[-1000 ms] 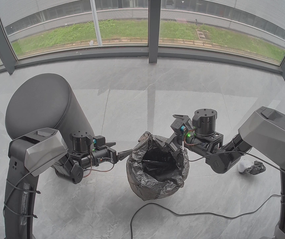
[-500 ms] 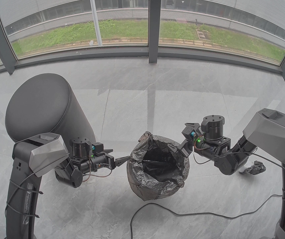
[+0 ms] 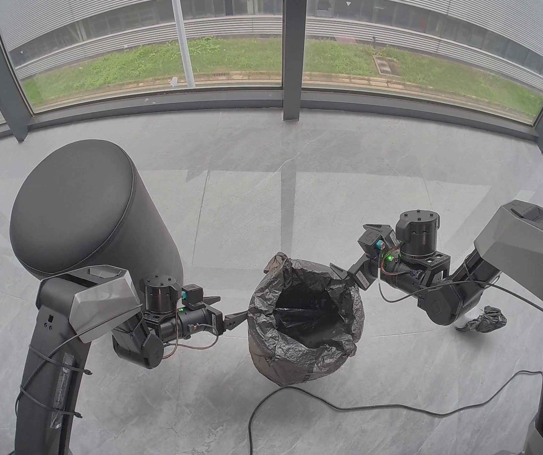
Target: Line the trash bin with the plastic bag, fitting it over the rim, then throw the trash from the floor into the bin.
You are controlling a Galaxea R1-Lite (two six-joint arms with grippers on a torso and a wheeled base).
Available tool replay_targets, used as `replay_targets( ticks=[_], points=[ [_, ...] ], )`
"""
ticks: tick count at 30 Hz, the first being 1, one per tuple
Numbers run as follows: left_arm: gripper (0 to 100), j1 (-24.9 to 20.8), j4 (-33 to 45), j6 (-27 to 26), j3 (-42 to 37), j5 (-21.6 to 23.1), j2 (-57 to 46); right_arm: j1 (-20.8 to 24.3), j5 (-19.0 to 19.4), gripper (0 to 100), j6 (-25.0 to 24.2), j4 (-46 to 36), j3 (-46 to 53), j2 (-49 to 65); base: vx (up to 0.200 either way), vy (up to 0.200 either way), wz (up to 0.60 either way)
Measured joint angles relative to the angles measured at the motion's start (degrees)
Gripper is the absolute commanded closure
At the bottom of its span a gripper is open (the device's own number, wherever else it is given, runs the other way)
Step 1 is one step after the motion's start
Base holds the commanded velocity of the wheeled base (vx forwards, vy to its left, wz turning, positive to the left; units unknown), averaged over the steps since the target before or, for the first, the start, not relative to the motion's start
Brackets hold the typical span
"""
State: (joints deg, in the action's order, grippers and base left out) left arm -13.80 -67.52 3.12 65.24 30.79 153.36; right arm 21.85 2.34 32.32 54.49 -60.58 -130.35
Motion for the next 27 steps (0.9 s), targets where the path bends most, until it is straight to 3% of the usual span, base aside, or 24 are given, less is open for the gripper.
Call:
replay_targets(
  ticks=[13,20,27],
  points=[
    [0,-0.11,-0.27,0.0,-1.9,-0.04,0.8,0.2,0.01,0,0.0,0.57,2.15,1.55,0.0,0.0,0.0],
    [0,0.96,-1.96,0.05,-10.36,-0.23,-3.13,-0.4,-0.16,0,-0.02,0.6,5.64,3.1,0.0,0.0,0.0],
    [0,1.24,-5.66,0.6,-18.18,-0.77,-10.65,-3.44,-2.89,0,-0.76,0.6,8.96,3.78,0.0,0.0,0.0]
  ],
)
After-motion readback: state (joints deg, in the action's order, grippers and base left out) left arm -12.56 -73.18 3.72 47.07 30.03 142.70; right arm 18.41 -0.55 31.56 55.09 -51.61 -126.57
